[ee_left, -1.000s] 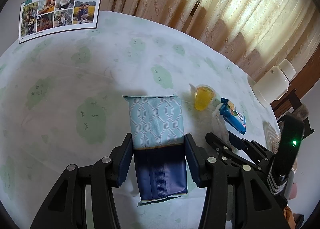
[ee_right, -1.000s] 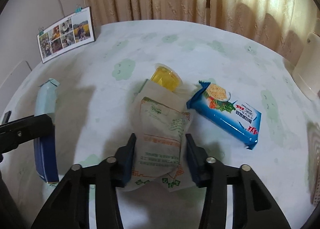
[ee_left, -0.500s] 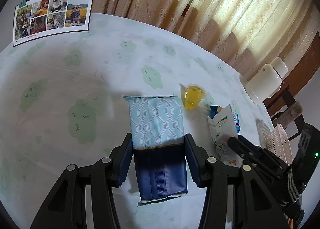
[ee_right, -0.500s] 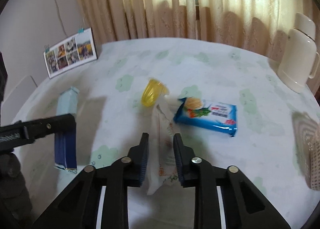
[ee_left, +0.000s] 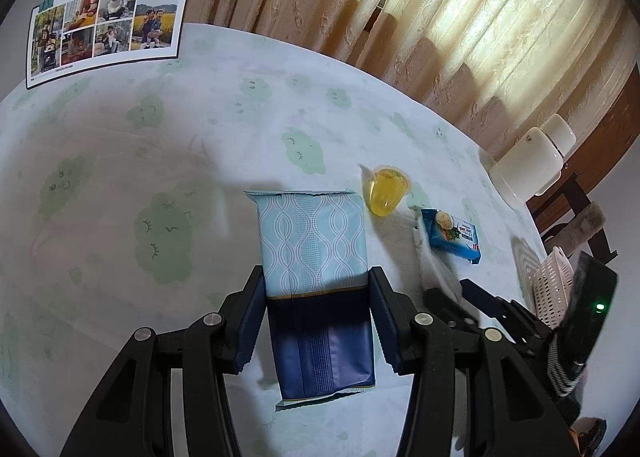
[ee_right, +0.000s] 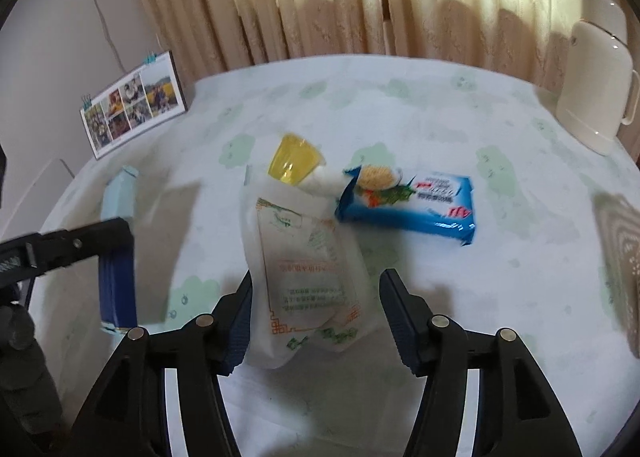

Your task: Organize snacks

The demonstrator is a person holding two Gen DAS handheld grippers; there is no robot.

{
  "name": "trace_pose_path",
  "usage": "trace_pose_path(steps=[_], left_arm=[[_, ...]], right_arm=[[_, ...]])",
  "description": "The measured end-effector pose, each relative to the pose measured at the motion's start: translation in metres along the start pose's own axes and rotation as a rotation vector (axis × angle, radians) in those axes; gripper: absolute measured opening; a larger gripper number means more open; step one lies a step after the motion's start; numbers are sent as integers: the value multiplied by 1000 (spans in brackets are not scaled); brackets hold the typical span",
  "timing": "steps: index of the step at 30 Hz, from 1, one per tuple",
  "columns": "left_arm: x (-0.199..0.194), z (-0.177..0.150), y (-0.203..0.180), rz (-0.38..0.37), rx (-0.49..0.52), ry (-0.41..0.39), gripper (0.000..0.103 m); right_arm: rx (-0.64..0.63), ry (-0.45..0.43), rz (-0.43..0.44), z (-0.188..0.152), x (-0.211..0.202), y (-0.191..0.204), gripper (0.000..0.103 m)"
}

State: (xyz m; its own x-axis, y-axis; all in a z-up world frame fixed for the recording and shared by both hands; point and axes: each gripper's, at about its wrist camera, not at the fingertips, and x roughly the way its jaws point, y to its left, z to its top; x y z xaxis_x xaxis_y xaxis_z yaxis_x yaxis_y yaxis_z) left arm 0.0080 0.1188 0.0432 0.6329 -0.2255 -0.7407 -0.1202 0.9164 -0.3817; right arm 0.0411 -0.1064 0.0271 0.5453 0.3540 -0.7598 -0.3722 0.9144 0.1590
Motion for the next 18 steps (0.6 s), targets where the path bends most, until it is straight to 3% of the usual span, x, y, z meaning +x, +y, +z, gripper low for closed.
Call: trace_pose_path(steps=[7,11,18], left_arm=[[0,0,0,-3,3,0,46],[0,0,0,-1,2,0,46],[0,0,1,-3,3,1,46]], right_arm=[[-55,40,-3,3,15,10,64],[-99,24,-20,1,12,20,45],[-80,-26,-26,-4,-8,20,40]])
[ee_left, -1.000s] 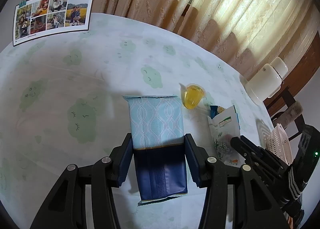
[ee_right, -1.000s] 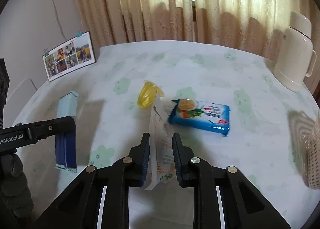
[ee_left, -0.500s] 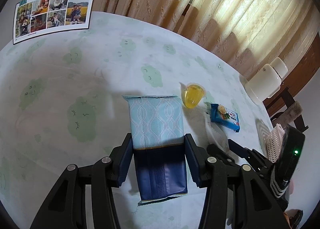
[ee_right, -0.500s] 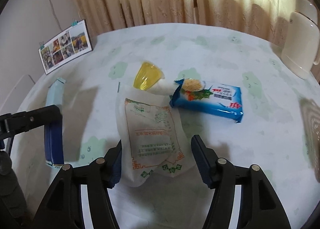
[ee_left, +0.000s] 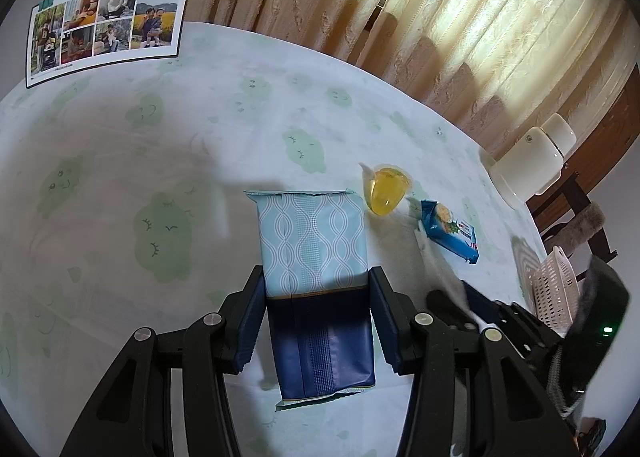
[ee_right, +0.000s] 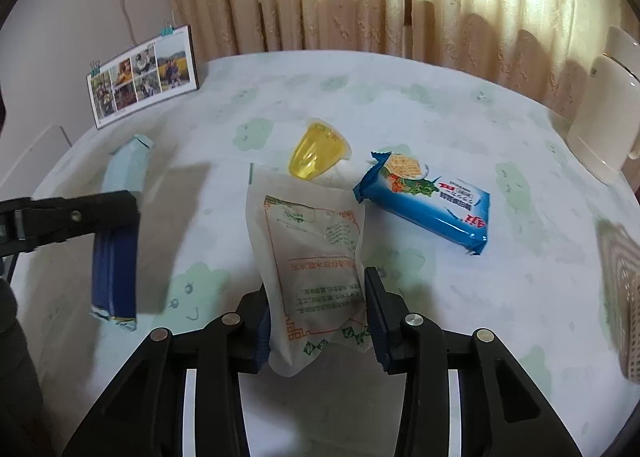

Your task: Organize snacks

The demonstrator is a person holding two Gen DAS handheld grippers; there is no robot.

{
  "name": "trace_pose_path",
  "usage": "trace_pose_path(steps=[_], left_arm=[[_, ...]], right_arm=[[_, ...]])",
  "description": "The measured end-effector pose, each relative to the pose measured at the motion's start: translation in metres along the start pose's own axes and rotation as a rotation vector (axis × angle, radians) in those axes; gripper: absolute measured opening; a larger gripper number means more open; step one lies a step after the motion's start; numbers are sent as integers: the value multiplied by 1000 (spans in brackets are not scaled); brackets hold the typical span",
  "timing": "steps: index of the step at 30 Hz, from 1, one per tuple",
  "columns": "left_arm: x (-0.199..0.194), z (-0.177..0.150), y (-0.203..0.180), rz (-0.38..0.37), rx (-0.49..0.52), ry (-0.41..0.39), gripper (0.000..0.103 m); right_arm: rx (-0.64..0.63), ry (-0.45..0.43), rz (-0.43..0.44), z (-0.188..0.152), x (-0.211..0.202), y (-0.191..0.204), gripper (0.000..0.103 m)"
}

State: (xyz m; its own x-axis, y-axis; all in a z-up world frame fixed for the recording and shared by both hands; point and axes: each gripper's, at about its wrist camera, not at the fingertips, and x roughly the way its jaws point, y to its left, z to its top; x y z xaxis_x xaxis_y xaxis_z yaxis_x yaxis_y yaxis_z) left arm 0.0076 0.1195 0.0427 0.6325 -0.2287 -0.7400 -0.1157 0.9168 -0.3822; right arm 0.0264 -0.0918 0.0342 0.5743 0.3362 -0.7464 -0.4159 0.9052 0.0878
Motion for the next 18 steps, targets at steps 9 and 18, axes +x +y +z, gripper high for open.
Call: trace_pose_path(steps=[9,18], left_arm=[[1,-2,-3,-9,23,1,46],[7,-6,-13,-23,49,23,46]], right_arm=[[66,-100,-18,1,-49,-22,37],[118,-144,-56,-4,-81,-53,21]])
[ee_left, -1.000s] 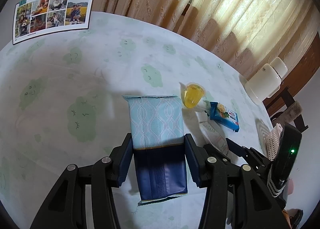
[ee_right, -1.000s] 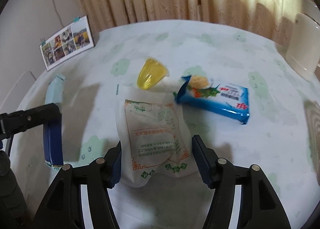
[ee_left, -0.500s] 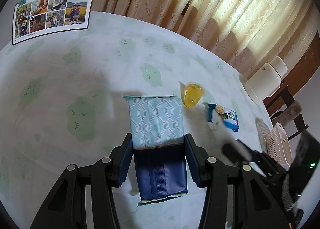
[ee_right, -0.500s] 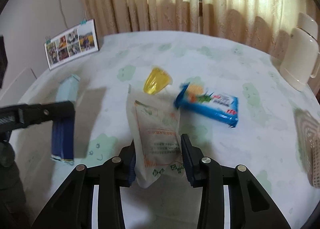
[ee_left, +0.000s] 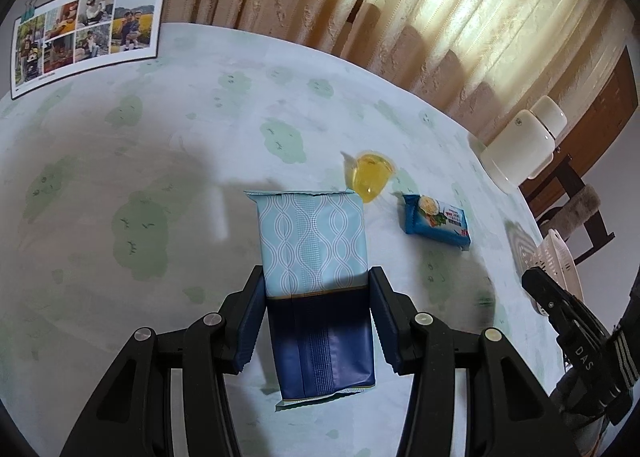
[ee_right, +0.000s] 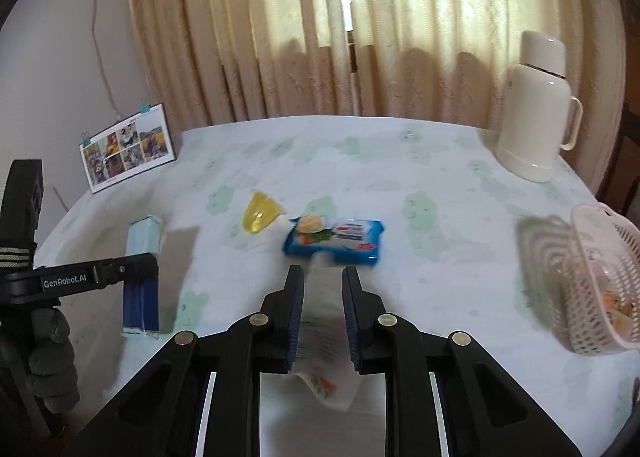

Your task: Organize snacks

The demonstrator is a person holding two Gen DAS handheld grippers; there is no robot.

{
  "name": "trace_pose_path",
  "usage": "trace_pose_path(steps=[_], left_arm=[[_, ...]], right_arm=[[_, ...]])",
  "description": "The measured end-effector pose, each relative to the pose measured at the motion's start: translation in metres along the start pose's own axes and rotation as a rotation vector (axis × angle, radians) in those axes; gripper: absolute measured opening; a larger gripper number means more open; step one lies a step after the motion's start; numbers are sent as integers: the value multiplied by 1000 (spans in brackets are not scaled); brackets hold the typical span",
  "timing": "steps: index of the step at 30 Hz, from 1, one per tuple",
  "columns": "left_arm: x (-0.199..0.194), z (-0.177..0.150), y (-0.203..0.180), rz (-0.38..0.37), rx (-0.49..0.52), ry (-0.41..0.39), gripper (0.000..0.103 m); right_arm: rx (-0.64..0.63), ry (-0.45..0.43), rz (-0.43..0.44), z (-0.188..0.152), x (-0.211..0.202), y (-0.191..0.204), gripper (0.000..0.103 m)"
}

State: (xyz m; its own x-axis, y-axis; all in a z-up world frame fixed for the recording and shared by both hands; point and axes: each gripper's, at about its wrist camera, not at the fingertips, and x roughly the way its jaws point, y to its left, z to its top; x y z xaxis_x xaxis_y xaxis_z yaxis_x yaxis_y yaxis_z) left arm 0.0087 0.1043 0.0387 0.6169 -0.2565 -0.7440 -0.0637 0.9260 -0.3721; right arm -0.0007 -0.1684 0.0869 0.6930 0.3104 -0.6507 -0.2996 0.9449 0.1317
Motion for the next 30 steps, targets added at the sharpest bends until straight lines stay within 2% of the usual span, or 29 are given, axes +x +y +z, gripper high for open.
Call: trace_pose_path(steps=[5,7,9,11,21,22,23,27,30], left_arm=[[4,-3,-3,8,6,11,46],[5,-3,-4,9,7,14,46],[5,-3,-5,6,9,17,46],[5,-3,-6,3,13,17,46],[3,-4,-4,-6,7,16,46],[3,-4,-4,-7,7,16,46],[3,-4,-4,-6,9,16,46],[3,-4,-5,-7,15,15,46],[4,-4,-5,-4,14,18,46]], right_arm=[[77,52,18,-12,9,-18,23],[92,79,18,-18,15,-20,31],[97,95,4,-25,19,-20,62],[92,106,-8,-31,22,-18,70],[19,190,-76,-31,65,-2,68],[4,186,-81,-31,65,1,64],[-15,186,-84,-31,65,4,50],[-44,169,-96,-34,60,9,40],[-21,150,-88,-34,52,6,38]])
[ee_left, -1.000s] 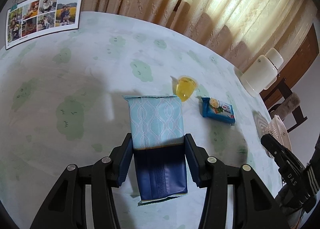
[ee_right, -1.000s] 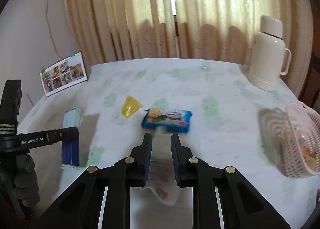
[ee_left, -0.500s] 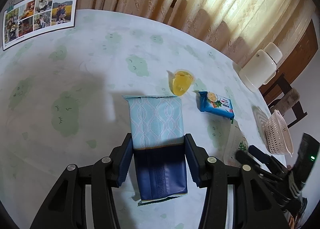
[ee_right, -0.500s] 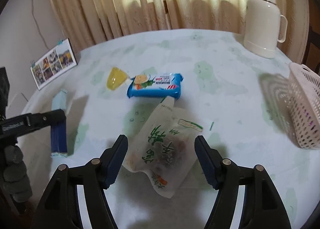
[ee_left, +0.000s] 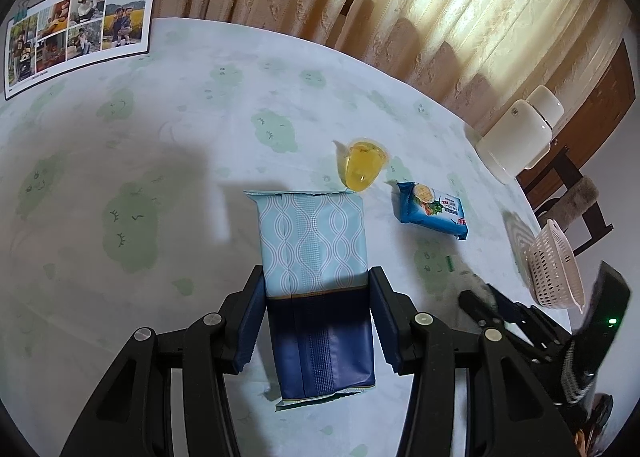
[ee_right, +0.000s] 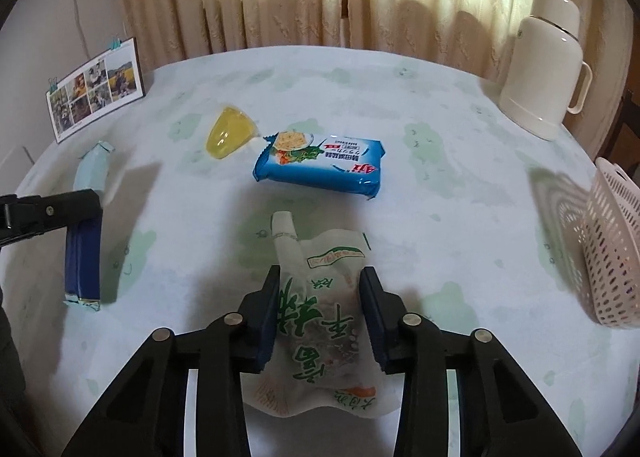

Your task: Organize snacks

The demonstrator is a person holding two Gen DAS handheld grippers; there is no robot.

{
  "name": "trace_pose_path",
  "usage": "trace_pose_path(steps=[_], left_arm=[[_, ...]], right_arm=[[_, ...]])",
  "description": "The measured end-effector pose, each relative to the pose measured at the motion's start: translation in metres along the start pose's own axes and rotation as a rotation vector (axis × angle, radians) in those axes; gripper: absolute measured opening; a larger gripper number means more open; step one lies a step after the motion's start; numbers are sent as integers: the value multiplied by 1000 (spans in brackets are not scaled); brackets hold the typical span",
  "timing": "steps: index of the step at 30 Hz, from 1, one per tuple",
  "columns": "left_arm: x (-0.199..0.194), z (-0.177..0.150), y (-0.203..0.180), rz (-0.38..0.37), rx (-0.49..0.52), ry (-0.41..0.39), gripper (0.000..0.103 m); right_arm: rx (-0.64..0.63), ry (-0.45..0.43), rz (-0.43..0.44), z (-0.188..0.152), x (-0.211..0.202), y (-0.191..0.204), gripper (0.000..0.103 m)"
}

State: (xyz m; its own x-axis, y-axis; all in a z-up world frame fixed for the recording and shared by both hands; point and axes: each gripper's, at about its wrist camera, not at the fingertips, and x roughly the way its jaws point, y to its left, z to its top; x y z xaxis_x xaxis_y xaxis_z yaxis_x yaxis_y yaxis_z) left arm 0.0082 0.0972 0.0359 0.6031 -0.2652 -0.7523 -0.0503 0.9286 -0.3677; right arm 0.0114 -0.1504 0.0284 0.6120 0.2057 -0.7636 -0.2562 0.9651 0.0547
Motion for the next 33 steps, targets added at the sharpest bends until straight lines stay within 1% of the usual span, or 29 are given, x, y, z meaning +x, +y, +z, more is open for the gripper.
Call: trace_pose_path(steps=[5,12,23,25,28,31,33], left_arm=[[2,0,-2,1,10,4,46],[4,-2,-6,4,27,9,46],[8,-5,-22,-11,63,34,46],[6,-5,-26,-16,69,29,41],[2,-5,-33,-20,89,16,41],[1,-6,-40,-10,105,12,41],[3,-6,-40,2,91,17,43]], right_arm=[[35,-65,7,7,-24,-11,36],[94,-150,-37,18,-55,-39,36],[241,-264,-170,24,-97,-116,35],[273,-284,-196,25,-104,-133,35],[321,-303,-216,24,-111,-157,35],[352,-336,-269,25,-119,-178,33],[369,-356,-304,26,-121,-191,34]])
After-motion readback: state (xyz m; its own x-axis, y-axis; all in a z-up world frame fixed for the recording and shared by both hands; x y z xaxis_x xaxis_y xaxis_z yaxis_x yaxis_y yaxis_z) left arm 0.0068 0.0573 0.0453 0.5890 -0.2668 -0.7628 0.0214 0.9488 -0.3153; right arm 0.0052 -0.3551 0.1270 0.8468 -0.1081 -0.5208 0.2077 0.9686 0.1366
